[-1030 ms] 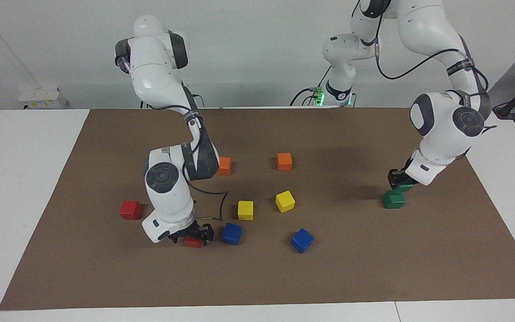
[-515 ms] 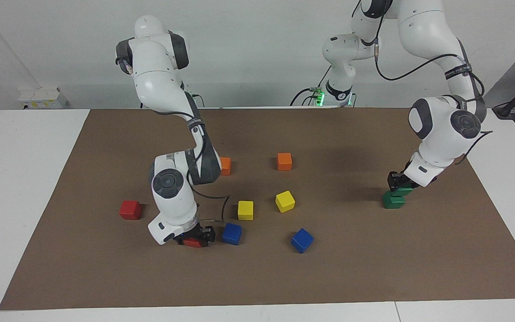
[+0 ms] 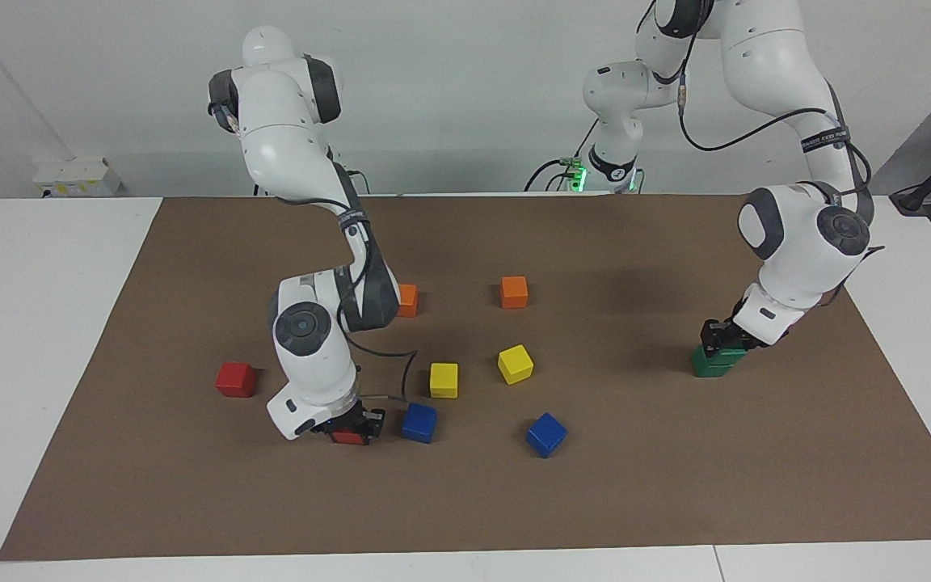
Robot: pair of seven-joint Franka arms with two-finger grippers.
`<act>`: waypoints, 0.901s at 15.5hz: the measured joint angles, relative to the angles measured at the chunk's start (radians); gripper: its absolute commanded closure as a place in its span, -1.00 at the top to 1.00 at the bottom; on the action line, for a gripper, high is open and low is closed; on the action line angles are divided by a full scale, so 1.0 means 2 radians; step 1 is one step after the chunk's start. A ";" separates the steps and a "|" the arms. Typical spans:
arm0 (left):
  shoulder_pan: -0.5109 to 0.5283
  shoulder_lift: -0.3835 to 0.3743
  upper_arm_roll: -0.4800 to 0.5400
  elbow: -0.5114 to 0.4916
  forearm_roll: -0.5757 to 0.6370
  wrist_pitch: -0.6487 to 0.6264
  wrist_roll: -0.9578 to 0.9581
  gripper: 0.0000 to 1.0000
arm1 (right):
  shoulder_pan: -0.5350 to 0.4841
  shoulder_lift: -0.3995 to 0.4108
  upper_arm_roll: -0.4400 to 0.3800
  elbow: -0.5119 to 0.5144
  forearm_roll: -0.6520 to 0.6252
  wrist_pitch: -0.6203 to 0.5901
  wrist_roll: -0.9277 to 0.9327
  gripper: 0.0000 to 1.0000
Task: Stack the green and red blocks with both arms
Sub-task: 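Carry the green cube over the first green cube while the right carries red, then lower the green cube onto the green cube while the right stacks red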
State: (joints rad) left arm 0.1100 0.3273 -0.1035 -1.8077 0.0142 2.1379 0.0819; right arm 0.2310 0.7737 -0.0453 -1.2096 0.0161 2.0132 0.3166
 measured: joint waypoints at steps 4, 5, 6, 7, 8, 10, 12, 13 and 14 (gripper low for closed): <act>0.000 0.000 0.000 -0.002 0.000 0.003 0.000 -1.00 | -0.058 -0.081 -0.002 -0.068 0.000 -0.031 -0.077 -1.00; 0.000 0.000 0.000 -0.003 0.000 0.004 0.000 -1.00 | -0.076 -0.109 -0.002 -0.109 0.000 -0.016 -0.101 -1.00; 0.000 0.000 0.000 -0.003 0.000 0.004 0.000 -1.00 | -0.093 -0.136 -0.002 -0.150 0.000 0.002 -0.119 -1.00; 0.000 0.000 0.000 -0.004 0.000 0.005 0.000 -0.48 | -0.106 -0.158 -0.002 -0.188 0.000 0.019 -0.129 -1.00; 0.000 0.000 0.000 -0.006 0.000 0.008 0.000 0.53 | -0.116 -0.176 -0.002 -0.221 0.000 0.032 -0.134 -1.00; 0.000 0.000 -0.001 -0.008 0.000 0.015 0.000 1.00 | -0.125 -0.196 -0.001 -0.258 0.000 0.045 -0.135 -1.00; 0.000 0.000 -0.001 -0.008 0.000 0.017 0.000 1.00 | -0.127 -0.202 -0.001 -0.274 0.000 0.052 -0.135 -1.00; 0.000 0.000 -0.001 -0.010 0.000 0.016 0.000 1.00 | -0.128 -0.203 -0.001 -0.282 0.000 0.064 -0.135 -1.00; 0.000 0.000 -0.001 -0.011 0.000 0.015 0.000 1.00 | -0.128 -0.204 -0.001 -0.292 0.000 0.081 -0.135 -1.00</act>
State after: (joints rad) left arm 0.1100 0.3266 -0.1050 -1.8302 0.0140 2.1673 0.0827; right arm -0.0249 0.3650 -0.0479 -1.7930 0.0168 2.1753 0.0468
